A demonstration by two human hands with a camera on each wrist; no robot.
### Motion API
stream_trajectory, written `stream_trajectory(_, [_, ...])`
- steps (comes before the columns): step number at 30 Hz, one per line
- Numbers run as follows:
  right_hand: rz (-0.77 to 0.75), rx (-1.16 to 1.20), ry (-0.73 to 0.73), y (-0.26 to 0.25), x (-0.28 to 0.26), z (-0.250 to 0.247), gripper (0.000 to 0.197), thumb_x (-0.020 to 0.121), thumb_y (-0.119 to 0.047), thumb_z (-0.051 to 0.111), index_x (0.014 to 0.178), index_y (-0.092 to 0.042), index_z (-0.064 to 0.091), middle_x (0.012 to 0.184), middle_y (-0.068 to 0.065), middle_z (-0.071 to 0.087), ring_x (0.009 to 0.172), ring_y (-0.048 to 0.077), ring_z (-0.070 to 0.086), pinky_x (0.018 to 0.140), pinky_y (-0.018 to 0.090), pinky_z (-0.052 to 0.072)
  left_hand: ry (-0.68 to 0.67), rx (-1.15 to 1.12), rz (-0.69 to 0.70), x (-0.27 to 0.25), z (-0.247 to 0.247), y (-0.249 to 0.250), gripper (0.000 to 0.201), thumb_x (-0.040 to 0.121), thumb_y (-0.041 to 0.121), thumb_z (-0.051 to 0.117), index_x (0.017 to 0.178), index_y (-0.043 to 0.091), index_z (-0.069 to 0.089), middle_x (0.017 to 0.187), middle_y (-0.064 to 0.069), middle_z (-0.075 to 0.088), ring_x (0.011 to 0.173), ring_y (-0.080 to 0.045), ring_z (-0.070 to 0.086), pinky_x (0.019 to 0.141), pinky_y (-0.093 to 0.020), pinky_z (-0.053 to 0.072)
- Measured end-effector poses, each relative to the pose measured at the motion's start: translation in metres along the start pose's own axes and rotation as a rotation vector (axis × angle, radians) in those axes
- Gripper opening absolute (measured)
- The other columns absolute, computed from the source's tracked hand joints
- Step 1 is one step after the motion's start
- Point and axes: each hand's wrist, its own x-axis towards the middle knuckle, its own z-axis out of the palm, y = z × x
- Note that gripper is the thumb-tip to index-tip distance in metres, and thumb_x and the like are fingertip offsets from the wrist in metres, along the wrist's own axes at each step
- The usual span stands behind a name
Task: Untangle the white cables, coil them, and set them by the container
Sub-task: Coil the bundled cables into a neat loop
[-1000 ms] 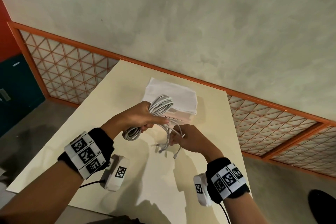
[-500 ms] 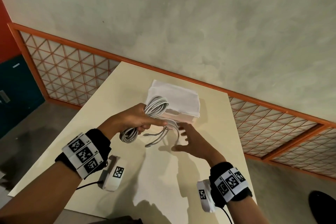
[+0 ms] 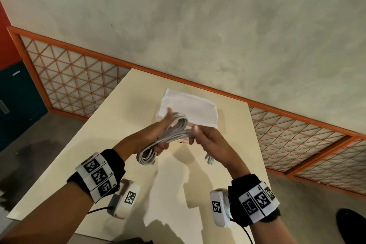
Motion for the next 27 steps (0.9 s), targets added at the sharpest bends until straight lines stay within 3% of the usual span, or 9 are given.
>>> stream_trajectory(2, [0.029,0.003,0.057,-0.009,0.001,-0.003,0.052,0.102,-0.037,0.034,0.065,-0.009,0.057,0.052,-0.014,0.052,0.052,-0.002,0.045,0.057,0.009,0.035,-0.038,-0.087,-0.039,0.001,0.004,0.0,0.08,0.06,0.09,0.017,0.055,0.017,0.047,0.04,0.0,0.036,0.032,-0.01,0.027,0.038,-0.02,0.023])
stream_trajectory(6, [-0.07,-0.17,0.035,-0.018,0.005,0.002,0.038,0.099,-0.025,0.046,0.064,-0.015,0.058,0.049,-0.015,0.051,0.048,0.004,0.043,0.054,0.013,0.032,0.098,0.081,-0.016,0.005,0.014,0.002,0.072,0.081,0.078,0.026,0.06,0.013,0.048,0.042,0.0,0.035,0.036,-0.013,0.029,0.041,-0.019,0.029])
stream_trajectory(10, [-0.095,-0.212,0.08,-0.021,0.013,0.006,0.033,0.096,-0.026,0.047,0.069,-0.018,0.065,0.066,-0.006,0.067,0.061,0.009,0.058,0.06,0.021,0.044,0.113,0.216,-0.037,0.011,0.024,-0.001,0.041,0.098,0.031,0.034,0.068,0.006,0.045,0.034,0.004,0.042,0.034,-0.012,0.036,0.043,-0.021,0.03])
stream_trajectory(11, [-0.08,-0.201,0.126,-0.021,0.016,0.004,0.033,0.095,-0.025,0.049,0.07,-0.01,0.064,0.065,-0.001,0.065,0.06,0.011,0.057,0.06,0.024,0.045,0.085,0.198,-0.029,0.011,0.026,-0.001,0.042,0.099,0.031,0.031,0.07,0.005,0.045,0.035,0.004,0.043,0.034,-0.011,0.036,0.044,-0.022,0.031])
stream_trajectory(14, [-0.043,-0.137,0.302,-0.019,0.019,0.0,0.036,0.089,-0.018,0.059,0.055,-0.006,0.052,0.049,-0.004,0.046,0.047,0.006,0.038,0.049,0.019,0.031,-0.019,0.047,-0.044,0.008,0.032,-0.001,0.084,0.08,0.077,0.006,0.069,0.006,0.049,0.041,-0.001,0.041,0.034,-0.012,0.033,0.04,-0.017,0.032])
stream_trajectory(19, [-0.1,-0.121,0.402,-0.027,0.012,0.004,0.022,0.084,-0.018,0.064,0.067,-0.005,0.06,0.05,0.002,0.052,0.046,0.007,0.04,0.05,0.023,0.033,-0.178,0.038,0.077,0.001,0.026,-0.001,0.092,0.063,0.091,0.024,0.079,0.006,0.053,0.044,0.002,0.038,0.037,-0.011,0.031,0.045,-0.021,0.032])
stream_trajectory(20, [-0.092,-0.101,0.4,-0.028,0.011,0.002,0.009,0.084,-0.017,0.065,0.081,-0.009,0.062,0.047,-0.002,0.05,0.044,0.008,0.039,0.049,0.022,0.032,-0.202,0.031,0.102,0.0,0.025,-0.002,0.091,0.061,0.092,0.031,0.081,0.006,0.054,0.045,0.003,0.038,0.036,-0.01,0.031,0.044,-0.02,0.033])
stream_trajectory(22, [-0.056,-0.064,0.385,-0.028,0.011,-0.003,0.029,0.084,-0.017,0.066,0.108,-0.017,0.049,0.041,-0.005,0.039,0.038,0.01,0.032,0.043,0.018,0.027,-0.201,0.019,0.129,-0.003,0.026,-0.006,0.085,0.059,0.087,0.048,0.082,0.006,0.054,0.045,0.003,0.038,0.034,-0.009,0.03,0.041,-0.019,0.033])
stream_trajectory(27, [-0.065,-0.057,0.346,-0.023,0.012,-0.008,0.032,0.086,-0.031,0.066,0.103,-0.014,0.044,0.045,0.004,0.04,0.039,0.012,0.032,0.043,0.019,0.027,-0.093,0.105,0.139,-0.004,0.035,-0.006,0.037,0.09,0.042,0.056,0.073,0.009,0.052,0.043,-0.001,0.034,0.034,-0.013,0.025,0.043,-0.021,0.029])
